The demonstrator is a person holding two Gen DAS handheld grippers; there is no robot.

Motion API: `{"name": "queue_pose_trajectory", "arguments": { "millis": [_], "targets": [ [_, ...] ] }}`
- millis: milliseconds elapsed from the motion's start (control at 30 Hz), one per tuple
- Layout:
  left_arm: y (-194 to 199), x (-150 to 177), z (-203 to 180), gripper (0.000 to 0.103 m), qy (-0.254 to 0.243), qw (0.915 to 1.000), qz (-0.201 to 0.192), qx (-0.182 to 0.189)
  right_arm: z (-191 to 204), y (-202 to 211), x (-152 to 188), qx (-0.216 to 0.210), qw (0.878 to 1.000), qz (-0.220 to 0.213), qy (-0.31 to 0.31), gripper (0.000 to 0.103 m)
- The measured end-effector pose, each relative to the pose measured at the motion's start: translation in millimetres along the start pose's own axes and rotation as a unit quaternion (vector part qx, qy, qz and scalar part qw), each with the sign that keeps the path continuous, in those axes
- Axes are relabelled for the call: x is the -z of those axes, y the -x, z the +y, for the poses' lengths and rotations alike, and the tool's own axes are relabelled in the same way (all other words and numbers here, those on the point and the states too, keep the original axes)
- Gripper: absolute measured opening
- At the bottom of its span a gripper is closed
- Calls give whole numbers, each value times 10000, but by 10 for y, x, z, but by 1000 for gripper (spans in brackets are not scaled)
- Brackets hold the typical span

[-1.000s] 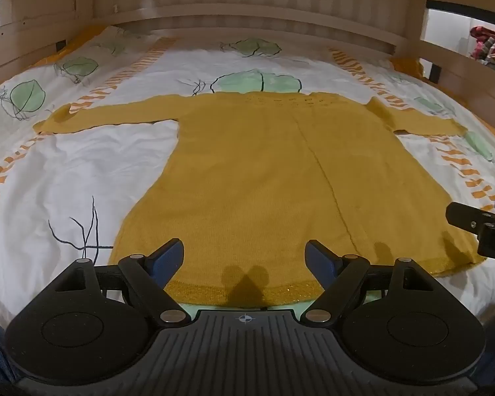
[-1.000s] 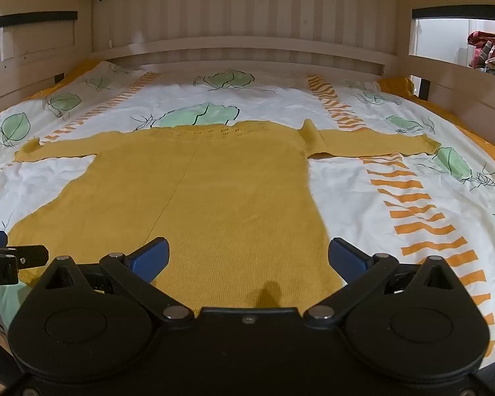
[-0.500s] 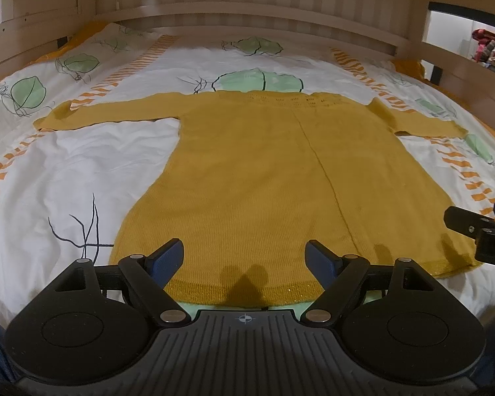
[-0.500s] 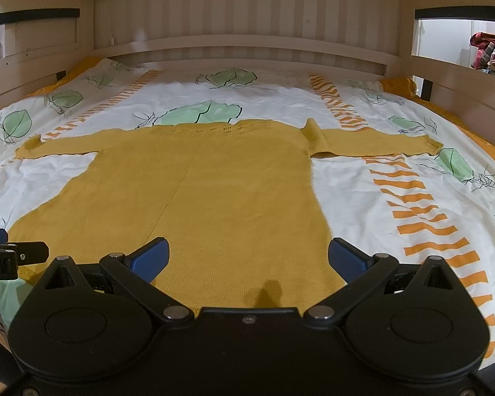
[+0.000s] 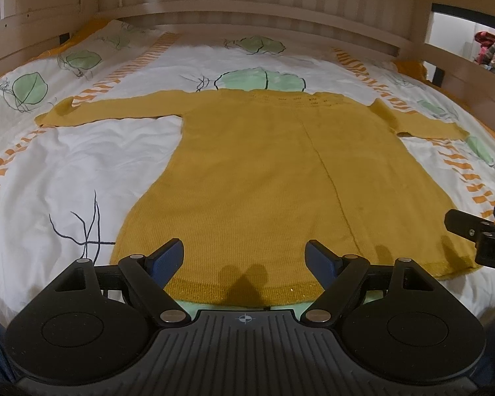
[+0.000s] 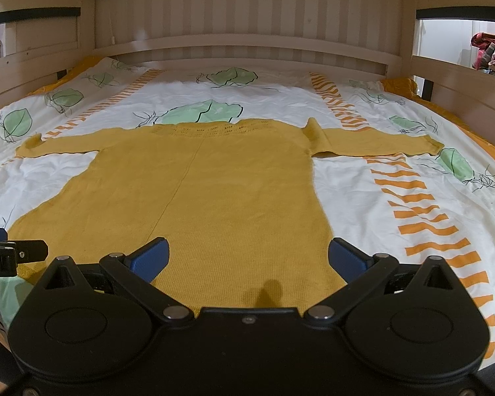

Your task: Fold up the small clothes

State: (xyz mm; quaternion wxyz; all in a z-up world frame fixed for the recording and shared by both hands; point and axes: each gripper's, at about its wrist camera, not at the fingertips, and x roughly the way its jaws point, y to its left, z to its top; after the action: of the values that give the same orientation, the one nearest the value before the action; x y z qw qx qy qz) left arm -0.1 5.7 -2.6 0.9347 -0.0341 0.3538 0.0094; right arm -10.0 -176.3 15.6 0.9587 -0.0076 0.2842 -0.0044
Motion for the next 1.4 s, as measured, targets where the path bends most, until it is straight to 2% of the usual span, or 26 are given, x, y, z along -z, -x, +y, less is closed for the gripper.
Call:
{"name": "queue_pose_trajectory", "arguments": {
  "millis": [433,533,867,1067,1300,1400],
  "targets": [
    [-9,11,6,80,19,10000,38,-11,6,-4,9,-6,10000,12,5,103],
    [-12,8,11,80,19,10000,52,-17,108,-59,44,-9,10000,25,12,103],
    [-34,0,37,80,115,9998,132,-70,44,-41,5,-88,9999,90,-21,103],
    [-62,-7,76,80,191,9989,254,-359,62,-84,-3,-177,9996,232,-19,103],
    [-49,-54,85,80,104,9967,67,-807,74,-148,18,-286,9984,480,-110,103],
    [-70,-100,86,80,100,9957,20,-923,31,-166,1,-490,9971,527,-266,103]
  ]
}}
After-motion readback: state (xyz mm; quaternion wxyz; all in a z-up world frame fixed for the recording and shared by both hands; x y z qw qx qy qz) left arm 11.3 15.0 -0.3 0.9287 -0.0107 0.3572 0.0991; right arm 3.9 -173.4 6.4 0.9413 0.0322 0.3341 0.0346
